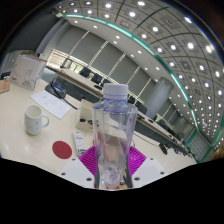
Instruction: Pour water
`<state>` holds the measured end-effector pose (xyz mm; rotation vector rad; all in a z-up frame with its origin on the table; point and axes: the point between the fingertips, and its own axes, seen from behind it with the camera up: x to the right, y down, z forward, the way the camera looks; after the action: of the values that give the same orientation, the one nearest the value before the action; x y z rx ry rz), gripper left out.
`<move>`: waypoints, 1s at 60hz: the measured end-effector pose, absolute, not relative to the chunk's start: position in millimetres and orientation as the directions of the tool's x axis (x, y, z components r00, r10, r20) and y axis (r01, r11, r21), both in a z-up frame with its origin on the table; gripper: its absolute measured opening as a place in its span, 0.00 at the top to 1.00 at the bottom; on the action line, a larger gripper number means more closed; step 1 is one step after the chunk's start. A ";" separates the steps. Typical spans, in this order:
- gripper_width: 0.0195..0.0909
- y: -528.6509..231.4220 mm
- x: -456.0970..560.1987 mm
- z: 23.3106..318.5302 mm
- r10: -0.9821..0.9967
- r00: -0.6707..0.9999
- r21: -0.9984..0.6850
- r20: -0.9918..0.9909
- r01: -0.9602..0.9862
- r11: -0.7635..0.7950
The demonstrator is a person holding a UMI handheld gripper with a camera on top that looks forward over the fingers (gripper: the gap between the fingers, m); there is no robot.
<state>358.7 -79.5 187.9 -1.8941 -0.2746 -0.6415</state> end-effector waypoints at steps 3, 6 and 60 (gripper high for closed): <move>0.76 -67.4 350.8 200.5 -0.088 0.767 -0.725 0.636 0.553 -0.411; 0.76 -52.1 339.1 211.0 -0.074 0.687 -0.650 0.723 0.640 -0.409; 0.76 55.8 213.5 186.3 0.189 -0.489 0.521 0.852 0.829 -0.205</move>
<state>213.5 55.8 186.3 -1.1969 -1.5759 -1.7418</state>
